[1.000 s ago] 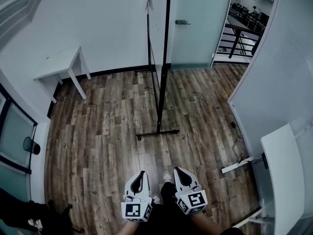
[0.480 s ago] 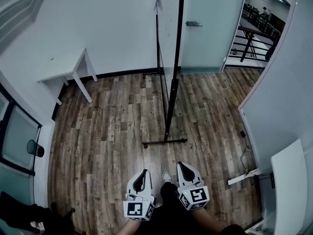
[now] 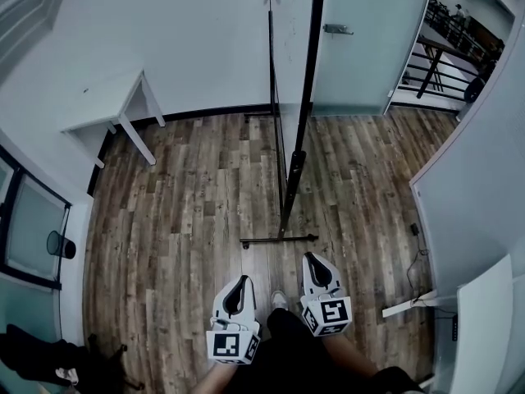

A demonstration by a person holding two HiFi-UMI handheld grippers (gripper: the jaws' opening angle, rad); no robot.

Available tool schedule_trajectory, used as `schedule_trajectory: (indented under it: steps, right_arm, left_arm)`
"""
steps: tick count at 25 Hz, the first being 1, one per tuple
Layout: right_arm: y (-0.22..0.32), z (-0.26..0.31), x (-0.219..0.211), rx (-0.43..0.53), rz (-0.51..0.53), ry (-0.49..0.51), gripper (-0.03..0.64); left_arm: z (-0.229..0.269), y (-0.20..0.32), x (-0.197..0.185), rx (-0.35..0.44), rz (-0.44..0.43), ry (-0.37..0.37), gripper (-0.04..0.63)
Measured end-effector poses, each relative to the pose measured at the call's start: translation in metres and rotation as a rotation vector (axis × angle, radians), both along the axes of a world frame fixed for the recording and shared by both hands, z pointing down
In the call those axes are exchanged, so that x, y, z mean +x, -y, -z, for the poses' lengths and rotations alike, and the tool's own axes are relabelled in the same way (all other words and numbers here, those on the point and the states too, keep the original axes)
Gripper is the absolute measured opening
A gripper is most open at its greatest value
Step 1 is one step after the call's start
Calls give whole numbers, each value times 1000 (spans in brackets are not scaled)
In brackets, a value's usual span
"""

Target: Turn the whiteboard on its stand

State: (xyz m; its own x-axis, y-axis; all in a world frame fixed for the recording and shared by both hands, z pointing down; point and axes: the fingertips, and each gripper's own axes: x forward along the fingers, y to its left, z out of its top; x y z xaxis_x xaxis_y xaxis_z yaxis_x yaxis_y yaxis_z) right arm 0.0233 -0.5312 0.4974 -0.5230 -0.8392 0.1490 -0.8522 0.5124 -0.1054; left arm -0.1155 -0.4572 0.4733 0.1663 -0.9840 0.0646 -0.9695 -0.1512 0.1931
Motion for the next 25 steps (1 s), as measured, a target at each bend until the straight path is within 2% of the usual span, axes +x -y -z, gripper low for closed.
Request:
schedule_trajectory:
  steps: [7,11,16,25]
  right_arm:
    - [86,-17,-6,-15,-8,-28,20]
    - [131,-34,-13,-38,-7,-51,90]
    - [182,-67,-27,-98,3,-78,144]
    - [252,-120,-42,-163,-21,-153,209]
  left_arm:
    - [-1,63,-2,-6,28,9,18]
    - [-1,89,-3,-7,45,8,18]
    - [-4,117,-9,-6,68,13,18]
    - [-11,151,-20,-18,105,8,18]
